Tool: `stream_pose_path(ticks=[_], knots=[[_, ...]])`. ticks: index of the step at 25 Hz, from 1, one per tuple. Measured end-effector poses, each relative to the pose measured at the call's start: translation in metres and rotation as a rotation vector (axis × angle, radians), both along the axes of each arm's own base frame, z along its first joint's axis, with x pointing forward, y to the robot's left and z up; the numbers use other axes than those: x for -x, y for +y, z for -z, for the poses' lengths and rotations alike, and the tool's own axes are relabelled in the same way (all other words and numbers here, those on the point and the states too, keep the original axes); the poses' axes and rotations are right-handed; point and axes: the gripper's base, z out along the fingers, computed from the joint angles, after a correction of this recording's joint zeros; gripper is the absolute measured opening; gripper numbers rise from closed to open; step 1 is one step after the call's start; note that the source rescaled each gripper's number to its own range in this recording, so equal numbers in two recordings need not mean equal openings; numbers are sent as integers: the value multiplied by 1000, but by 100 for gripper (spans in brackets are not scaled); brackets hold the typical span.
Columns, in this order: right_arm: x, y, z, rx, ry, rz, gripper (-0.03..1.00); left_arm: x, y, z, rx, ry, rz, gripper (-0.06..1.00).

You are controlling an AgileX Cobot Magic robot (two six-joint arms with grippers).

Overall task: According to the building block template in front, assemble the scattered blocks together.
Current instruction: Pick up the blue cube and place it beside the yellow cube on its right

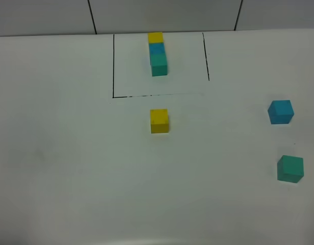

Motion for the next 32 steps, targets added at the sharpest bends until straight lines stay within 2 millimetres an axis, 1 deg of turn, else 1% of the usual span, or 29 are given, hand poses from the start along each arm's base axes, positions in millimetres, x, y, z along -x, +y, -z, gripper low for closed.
stream_pose_path(ticks=[3, 6, 7, 8, 10, 11, 13, 15, 16, 17, 18, 21, 24, 29, 32], knots=[[-36, 1, -12, 25, 82, -5, 92, 0, 0, 0, 0, 0, 0, 21], [-87, 2, -17, 75, 186, -11, 95, 0, 0, 0, 0, 0, 0, 21], [-109, 2, -15, 96, 247, -14, 95, 0, 0, 0, 0, 0, 0, 21], [-130, 2, -11, 107, 288, -17, 95, 0, 0, 0, 0, 0, 0, 21], [-165, 4, -5, 126, 354, -25, 95, 0, 0, 0, 0, 0, 0, 21], [-188, 5, 3, 135, 411, -33, 95, 0, 0, 0, 0, 0, 0, 20], [-224, 6, 13, 143, 476, -42, 95, 0, 0, 0, 0, 0, 0, 20], [-254, 8, 26, 147, 532, -55, 94, 0, 0, 0, 0, 0, 0, 20], [-268, 10, 35, 144, 566, -61, 94, 0, 0, 0, 0, 0, 0, 20], [-280, 11, 41, 138, 582, -66, 94, 0, 0, 0, 0, 0, 0, 20], [-294, 12, 51, 135, 614, -70, 94, 0, 0, 0, 0, 0, 0, 20], [-321, 14, 70, 131, 659, -76, 93, 0, 0, 0, 0, 0, 0, 20], [-341, 15, 86, 135, 695, -81, 93, 0, 0, 0, 0, 0, 0, 20], [-366, 13, 114, 134, 746, -78, 92, 0, 0, 0, 1, 0, -1, 20], [-375, 4, 125, 118, 782, -55, 88, 0, 0, 0, 1, 0, -1, 20]])
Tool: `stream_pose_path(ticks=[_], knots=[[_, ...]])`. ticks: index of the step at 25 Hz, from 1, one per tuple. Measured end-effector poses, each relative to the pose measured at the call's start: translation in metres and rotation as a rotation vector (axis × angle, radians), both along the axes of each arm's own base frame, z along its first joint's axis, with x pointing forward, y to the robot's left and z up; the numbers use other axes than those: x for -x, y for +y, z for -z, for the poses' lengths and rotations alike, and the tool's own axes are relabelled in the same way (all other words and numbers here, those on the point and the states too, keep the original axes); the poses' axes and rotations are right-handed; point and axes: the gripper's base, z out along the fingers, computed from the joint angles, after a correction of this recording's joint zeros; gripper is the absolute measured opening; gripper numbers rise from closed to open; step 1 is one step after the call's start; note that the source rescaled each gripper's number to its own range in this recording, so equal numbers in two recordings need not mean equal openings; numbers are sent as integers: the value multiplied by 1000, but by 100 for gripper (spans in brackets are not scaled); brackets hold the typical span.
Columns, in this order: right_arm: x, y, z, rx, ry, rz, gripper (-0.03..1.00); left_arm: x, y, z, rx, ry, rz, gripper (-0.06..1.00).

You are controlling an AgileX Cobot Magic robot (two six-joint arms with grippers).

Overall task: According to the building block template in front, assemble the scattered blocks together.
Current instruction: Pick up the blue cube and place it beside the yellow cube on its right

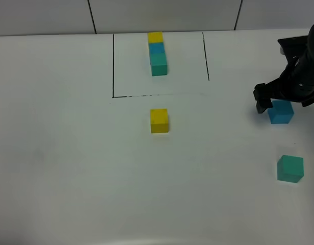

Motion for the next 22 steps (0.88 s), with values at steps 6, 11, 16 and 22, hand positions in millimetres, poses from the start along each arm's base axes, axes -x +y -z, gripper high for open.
stream_pose_path(ticks=[6, 11, 16, 22], knots=[[-2, -11, 16, -1, 58, 28, 51, 0, 0, 0, 0, 0, 0, 20], [-3, -10, 15, -13, 51, 35, 1, 0, 0, 0, 0, 0, 0, 20], [-3, -4, 13, -7, 67, -23, 1, 0, 0, 0, 0, 0, 0, 20], [-12, 42, -14, 69, 70, -350, 1, 0, 0, 0, 0, 0, 0, 20]])
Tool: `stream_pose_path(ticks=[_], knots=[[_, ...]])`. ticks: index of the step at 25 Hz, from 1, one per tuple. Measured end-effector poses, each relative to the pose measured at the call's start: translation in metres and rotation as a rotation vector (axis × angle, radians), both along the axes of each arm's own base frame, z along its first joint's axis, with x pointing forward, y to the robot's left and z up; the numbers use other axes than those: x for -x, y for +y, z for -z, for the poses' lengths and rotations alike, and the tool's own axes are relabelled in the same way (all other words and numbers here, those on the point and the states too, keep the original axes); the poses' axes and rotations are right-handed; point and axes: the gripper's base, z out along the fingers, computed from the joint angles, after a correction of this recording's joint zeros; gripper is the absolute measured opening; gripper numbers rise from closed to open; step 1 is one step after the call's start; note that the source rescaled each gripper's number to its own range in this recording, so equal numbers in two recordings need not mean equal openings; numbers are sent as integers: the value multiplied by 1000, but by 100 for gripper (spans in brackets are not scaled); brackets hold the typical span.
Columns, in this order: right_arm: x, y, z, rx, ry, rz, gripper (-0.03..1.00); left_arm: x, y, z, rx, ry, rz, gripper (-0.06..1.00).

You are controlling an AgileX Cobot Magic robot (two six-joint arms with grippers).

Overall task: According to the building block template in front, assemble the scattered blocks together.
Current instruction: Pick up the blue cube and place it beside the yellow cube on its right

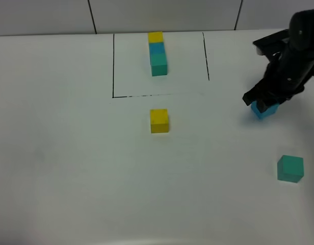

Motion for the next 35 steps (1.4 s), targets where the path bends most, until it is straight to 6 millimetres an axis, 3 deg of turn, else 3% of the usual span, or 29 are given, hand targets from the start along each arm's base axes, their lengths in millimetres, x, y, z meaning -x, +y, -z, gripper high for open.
stream_pose_path(ticks=[7, 15, 23, 35], knots=[[6, 64, -22, 66, 8, -504, 1, 0, 0, 0, 0, 0, 0, 20], [21, 106, -23, 113, -3, -879, 1, 0, 0, 0, 0, 0, 0, 20], [32, 133, -23, 128, -17, -1019, 1, 0, 0, 0, 0, 0, 0, 20], [41, 153, -24, 174, -35, -1100, 1, 0, 0, 0, -1, 0, 0, 20]])
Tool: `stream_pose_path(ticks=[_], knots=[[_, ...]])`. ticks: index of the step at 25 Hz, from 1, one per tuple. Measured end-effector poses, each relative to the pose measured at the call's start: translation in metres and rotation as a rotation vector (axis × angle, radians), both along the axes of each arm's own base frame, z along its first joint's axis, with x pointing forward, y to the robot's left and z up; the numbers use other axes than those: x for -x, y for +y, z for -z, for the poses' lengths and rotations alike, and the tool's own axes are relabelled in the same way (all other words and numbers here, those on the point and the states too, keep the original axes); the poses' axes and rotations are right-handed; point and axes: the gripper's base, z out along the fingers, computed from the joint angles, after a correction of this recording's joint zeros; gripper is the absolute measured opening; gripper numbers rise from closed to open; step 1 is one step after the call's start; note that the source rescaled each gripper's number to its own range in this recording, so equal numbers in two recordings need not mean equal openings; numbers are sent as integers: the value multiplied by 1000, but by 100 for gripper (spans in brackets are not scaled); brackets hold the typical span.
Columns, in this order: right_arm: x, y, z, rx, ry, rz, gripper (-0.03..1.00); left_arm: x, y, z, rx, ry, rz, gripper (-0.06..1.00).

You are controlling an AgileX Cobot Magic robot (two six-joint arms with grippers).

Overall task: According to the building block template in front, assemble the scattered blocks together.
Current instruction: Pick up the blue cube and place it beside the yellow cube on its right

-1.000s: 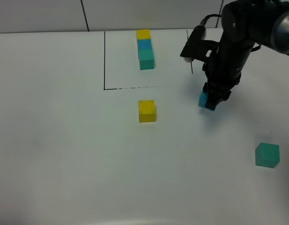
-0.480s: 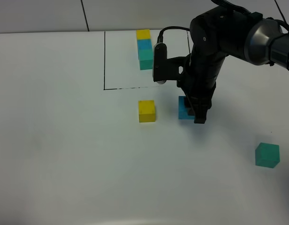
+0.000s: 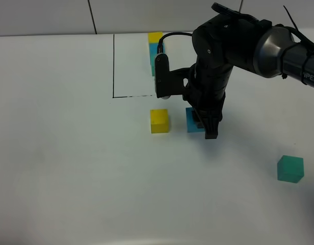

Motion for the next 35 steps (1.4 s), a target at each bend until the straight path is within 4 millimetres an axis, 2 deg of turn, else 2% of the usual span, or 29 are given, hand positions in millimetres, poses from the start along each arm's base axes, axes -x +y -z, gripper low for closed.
stream_pose_path(ticks=[6, 14, 22, 29, 35], knots=[[-2, 10, 3, -2, -3, -12, 1, 0, 0, 0, 0, 0, 0, 20], [-24, 24, 21, 21, 29, 5, 1, 0, 0, 0, 0, 0, 0, 20], [-36, 22, 32, 25, 1, 19, 1, 0, 0, 0, 0, 0, 0, 20], [-44, 23, 52, 36, 25, 28, 1, 0, 0, 0, 1, 0, 0, 20], [-45, 26, 52, 21, 32, 5, 1, 0, 0, 0, 1, 0, 0, 20]])
